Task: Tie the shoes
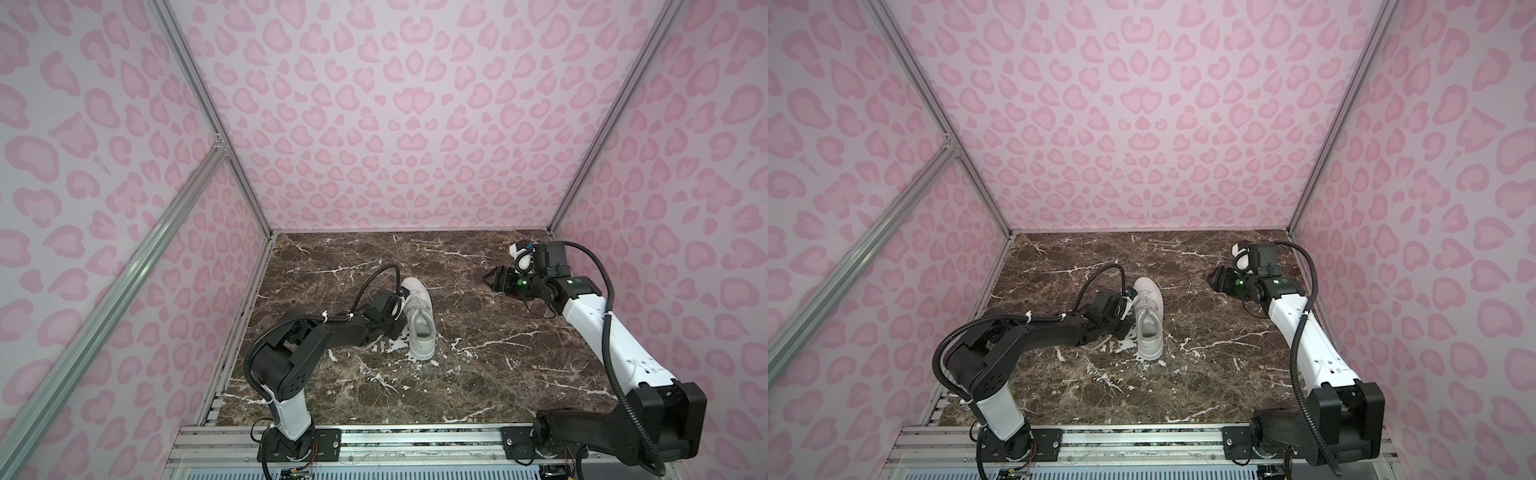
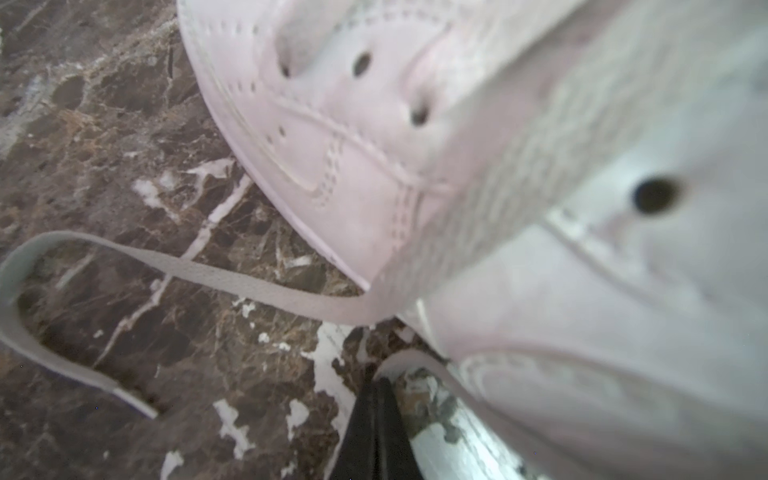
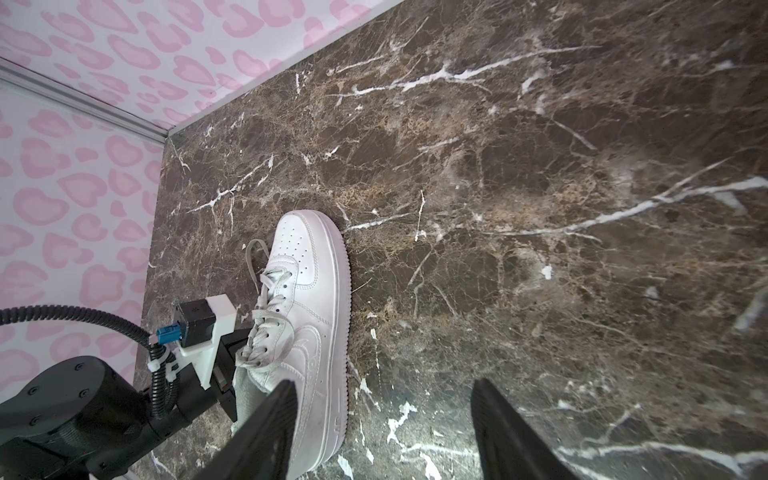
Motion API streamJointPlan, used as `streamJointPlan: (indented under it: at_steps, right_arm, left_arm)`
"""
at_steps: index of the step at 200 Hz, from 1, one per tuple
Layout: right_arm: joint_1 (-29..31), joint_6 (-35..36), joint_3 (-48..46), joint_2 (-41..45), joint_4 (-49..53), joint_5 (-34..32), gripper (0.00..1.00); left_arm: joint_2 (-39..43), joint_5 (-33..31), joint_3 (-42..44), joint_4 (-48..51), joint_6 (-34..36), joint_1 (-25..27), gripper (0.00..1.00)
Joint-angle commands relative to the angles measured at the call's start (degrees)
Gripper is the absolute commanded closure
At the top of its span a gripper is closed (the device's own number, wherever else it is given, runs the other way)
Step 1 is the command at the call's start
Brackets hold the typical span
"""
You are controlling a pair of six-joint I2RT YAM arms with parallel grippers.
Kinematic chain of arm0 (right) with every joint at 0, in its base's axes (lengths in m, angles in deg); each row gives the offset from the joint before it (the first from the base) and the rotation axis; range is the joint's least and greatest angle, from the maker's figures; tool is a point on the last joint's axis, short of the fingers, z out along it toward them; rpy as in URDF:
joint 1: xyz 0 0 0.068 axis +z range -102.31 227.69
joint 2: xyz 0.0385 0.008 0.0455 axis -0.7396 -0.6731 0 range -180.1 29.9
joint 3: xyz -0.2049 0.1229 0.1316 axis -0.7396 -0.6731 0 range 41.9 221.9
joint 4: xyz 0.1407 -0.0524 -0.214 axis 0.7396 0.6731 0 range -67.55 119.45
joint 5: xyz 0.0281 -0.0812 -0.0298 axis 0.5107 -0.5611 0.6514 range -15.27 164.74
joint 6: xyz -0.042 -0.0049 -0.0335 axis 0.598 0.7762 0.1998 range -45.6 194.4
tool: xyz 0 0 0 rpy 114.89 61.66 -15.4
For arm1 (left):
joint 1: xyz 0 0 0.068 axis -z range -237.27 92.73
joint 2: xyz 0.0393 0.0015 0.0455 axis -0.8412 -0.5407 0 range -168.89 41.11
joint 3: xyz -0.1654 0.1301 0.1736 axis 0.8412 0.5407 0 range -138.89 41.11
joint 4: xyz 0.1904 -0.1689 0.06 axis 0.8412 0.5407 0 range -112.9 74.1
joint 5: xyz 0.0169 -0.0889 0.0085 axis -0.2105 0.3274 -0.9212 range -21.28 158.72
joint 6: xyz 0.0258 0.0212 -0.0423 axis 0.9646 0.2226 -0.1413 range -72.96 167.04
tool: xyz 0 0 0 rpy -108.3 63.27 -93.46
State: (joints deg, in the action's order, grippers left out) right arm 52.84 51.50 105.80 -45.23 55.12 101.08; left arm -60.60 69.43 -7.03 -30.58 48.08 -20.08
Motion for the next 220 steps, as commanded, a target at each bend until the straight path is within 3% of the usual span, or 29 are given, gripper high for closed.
streamJointPlan:
  at_steps: [1, 75, 150, 220]
  right_arm:
    - [-0.1, 0.2, -0.3, 0.2, 0.0, -0.5, 0.32]
    - [-0.6, 0.1, -2.3, 1.0, -1.2, 0.4, 0.32]
    - [-1.2, -0.2, -2.7, 0.6, -2.5, 1.6, 0.32]
    - [-1.2, -0.9, -2.4, -3.6, -5.8, 4.2, 0.32]
  left_arm:
    - [1.8, 2.3, -0.1, 3.4, -0.6, 0.1, 0.96]
    - [7.7, 4.1, -1.6, 8.6, -2.4, 0.1, 0.97]
    - [15.2, 6.2, -9.1, 14.9, -5.0, 0.0, 0.96]
    - [10.6, 10.5, -20.6, 18.0, -8.9, 0.1, 0.97]
